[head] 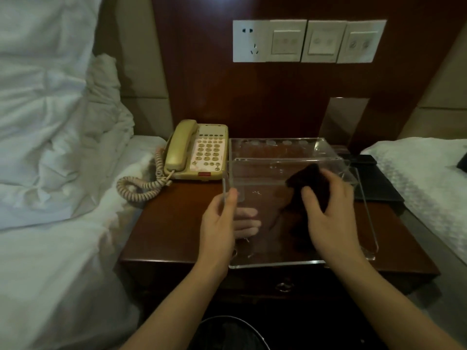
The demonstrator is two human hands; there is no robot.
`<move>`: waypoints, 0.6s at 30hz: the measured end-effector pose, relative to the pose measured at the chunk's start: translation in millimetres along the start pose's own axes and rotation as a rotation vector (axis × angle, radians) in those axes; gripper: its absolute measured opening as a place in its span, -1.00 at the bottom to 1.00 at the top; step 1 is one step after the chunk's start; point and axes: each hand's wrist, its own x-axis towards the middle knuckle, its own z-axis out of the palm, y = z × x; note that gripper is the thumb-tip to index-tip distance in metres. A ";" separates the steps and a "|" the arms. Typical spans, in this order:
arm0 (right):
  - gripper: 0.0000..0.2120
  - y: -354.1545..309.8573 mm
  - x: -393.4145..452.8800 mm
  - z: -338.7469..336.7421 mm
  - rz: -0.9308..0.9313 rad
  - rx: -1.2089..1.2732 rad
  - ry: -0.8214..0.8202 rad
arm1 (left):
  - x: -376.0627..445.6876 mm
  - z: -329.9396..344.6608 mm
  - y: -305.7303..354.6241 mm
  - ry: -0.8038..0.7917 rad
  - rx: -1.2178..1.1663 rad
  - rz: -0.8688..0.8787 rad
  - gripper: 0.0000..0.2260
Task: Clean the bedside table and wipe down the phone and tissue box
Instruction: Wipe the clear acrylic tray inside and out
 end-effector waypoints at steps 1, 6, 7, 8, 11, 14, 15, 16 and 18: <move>-0.55 -1.6 -0.8 4.4 -0.046 -0.067 0.001 | -3.0 2.2 -1.4 -0.004 0.002 0.001 -0.71; -0.56 -12.2 -28.4 28.9 -0.559 -0.370 -0.476 | -12.1 1.2 -10.3 0.050 0.089 0.085 -0.68; -0.56 -14.6 -30.6 27.3 -0.609 -0.383 -0.537 | -12.7 -1.2 -9.5 0.069 0.106 0.097 -0.69; -0.57 -16.0 -30.5 23.8 -0.642 -0.398 -0.557 | -13.2 -3.2 -7.4 0.085 0.102 0.093 -0.69; -0.63 -15.6 -28.0 10.0 -0.660 -0.460 -0.487 | -14.0 -4.1 1.0 0.084 0.057 0.055 -0.68; -0.68 -17.8 -28.9 -1.1 -0.545 -0.405 -0.353 | -15.6 -0.5 8.1 0.047 0.029 0.073 -0.70; -0.72 -20.6 -29.6 -4.2 -0.457 -0.275 -0.315 | -17.3 1.6 9.5 0.035 0.032 0.094 -0.69; -0.77 -24.9 -30.5 -7.0 -0.358 -0.092 -0.283 | -20.0 4.7 10.8 0.020 0.045 0.117 -0.69; -0.83 -37.2 -33.0 -9.3 -0.191 0.240 -0.264 | -27.4 12.6 14.1 -0.004 0.075 0.157 -0.68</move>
